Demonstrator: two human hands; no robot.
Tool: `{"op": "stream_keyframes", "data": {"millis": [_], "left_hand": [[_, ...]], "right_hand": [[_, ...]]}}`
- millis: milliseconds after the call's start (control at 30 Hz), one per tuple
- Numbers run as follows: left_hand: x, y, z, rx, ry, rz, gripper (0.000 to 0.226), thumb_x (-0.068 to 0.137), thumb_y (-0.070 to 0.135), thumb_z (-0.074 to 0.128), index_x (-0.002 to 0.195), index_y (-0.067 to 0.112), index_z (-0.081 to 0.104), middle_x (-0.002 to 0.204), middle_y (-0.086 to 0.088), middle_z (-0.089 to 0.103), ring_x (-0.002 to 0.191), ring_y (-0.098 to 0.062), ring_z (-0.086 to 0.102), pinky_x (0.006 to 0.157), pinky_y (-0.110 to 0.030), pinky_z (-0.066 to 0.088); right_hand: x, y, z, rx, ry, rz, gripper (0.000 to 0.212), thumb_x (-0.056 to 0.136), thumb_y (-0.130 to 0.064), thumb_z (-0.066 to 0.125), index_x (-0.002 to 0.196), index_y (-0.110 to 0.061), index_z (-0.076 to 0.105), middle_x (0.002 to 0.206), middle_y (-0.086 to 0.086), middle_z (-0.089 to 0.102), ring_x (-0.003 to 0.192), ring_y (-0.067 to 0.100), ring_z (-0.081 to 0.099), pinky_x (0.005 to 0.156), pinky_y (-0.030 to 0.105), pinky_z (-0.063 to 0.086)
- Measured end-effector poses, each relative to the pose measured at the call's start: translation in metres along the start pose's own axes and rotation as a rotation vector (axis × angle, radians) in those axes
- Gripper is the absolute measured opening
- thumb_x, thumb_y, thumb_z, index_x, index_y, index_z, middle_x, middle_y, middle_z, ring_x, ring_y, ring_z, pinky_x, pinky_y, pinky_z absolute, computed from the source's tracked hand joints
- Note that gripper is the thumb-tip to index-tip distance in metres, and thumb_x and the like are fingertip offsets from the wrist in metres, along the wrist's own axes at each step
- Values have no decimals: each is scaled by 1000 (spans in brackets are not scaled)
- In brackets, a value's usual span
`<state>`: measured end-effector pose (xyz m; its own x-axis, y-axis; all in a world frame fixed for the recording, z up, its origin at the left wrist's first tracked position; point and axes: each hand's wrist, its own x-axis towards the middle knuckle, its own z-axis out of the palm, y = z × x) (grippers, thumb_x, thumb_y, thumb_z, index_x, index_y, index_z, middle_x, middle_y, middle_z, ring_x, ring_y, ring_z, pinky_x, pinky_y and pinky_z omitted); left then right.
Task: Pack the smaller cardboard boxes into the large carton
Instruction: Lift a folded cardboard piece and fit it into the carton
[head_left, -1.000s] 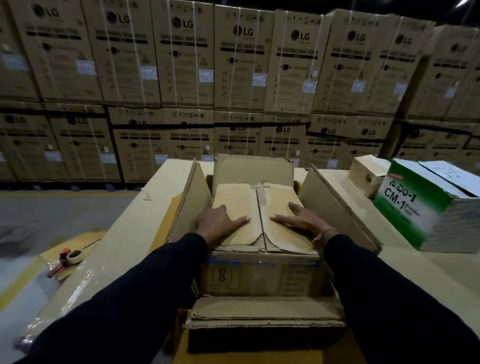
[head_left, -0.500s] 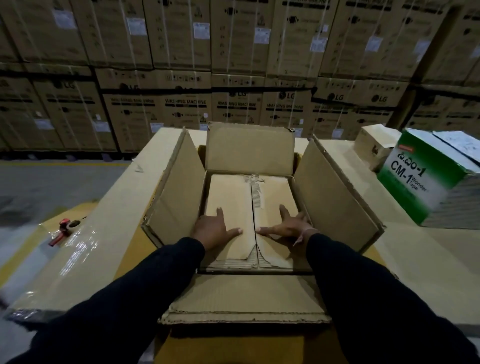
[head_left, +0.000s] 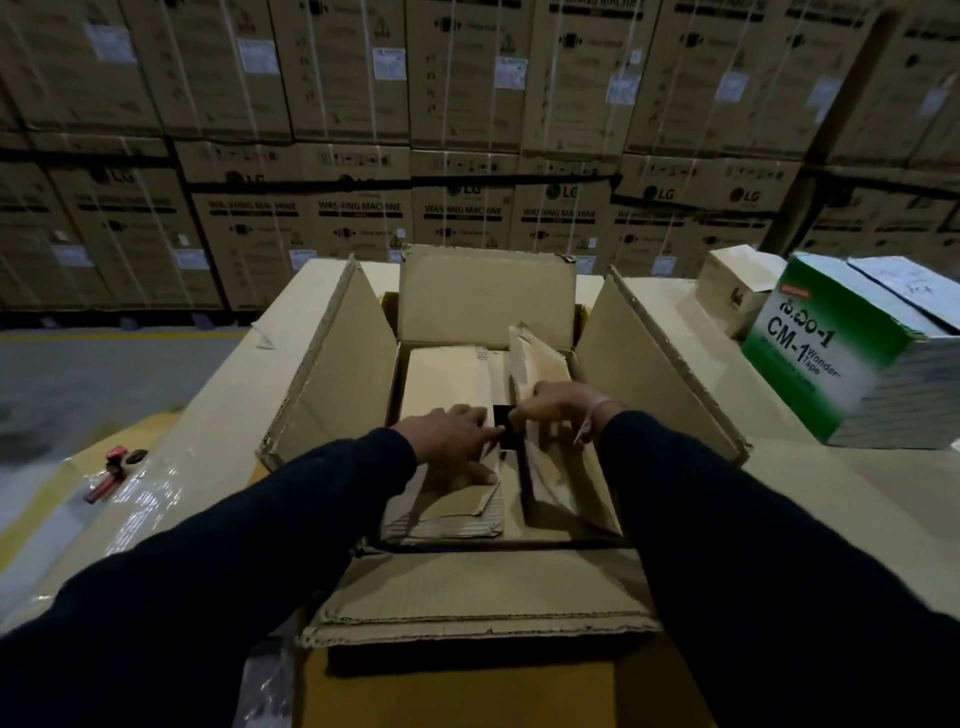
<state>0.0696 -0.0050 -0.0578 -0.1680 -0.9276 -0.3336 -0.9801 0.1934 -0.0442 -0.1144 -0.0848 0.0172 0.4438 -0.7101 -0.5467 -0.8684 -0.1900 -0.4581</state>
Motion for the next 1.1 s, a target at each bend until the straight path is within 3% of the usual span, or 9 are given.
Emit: {"op": "stream_keyframes", "data": {"millis": [133,233,367,533,600,700,867,1033,1100], "left_hand": [[11,15,-2,26,17,117,75,95,73,41,160,40,24,171,-4,8,157,-32,6,124,-59,15],[20,27,-7,53,18,163,60,102,65,37,151,33,45,166,-4,29,157,-28,7,124,-60,4],[22,35,-16,125,10,162,57,104,62,33,129,22,65,132,-4,65,144,-27,41,123,-61,6],[11,35,-59,250,82,126,61,104,62,30,104,15,68,92,0,68,93,-23,67,120,-54,27],[3,27,-83,249,114,63,58,104,62,33,98,14,66,91,-3,68,86,-24,65,99,-48,48],[-14,-4,-115,240,71,-59,49,102,55,49,99,11,70,87,-1,68,80,-21,65,76,-40,55],[-57,-79,-97,196,-62,-281,46,90,45,72,129,24,65,129,-6,66,116,-27,65,95,-40,54],[-77,-123,-43,334,-132,-179,66,98,68,41,154,32,41,162,-1,36,152,-28,26,124,-57,9],[-73,-125,-43,310,-106,-150,69,96,71,39,154,32,41,162,-1,37,153,-26,26,124,-55,6]], "right_hand": [[-10,2,-38,-250,174,-52,70,89,-21,75,149,-16,40,121,9,66,109,29,66,78,37,59],[-11,27,-44,-848,447,-86,78,100,-10,53,167,-17,13,170,20,19,157,45,12,125,60,23],[-4,66,-29,-1231,363,-25,48,110,-24,36,156,-16,44,168,11,32,159,36,16,129,56,7],[8,68,-11,-1043,299,-38,38,105,-19,52,142,-16,61,148,8,56,141,30,48,126,47,24],[9,62,-11,-871,222,-31,41,100,-20,63,141,-18,63,140,7,62,136,29,54,120,42,35],[9,60,-12,-553,160,25,36,88,-28,77,124,-23,73,118,4,71,103,25,70,77,33,59],[18,71,1,-407,127,0,26,81,-28,78,107,-27,76,99,-2,73,85,17,71,58,25,53],[17,66,10,-469,68,-95,35,101,-54,53,127,-37,67,125,-4,63,120,13,53,102,40,44],[18,66,13,-337,11,-84,34,103,-56,50,118,-32,69,119,0,68,113,17,62,95,38,47]]}}
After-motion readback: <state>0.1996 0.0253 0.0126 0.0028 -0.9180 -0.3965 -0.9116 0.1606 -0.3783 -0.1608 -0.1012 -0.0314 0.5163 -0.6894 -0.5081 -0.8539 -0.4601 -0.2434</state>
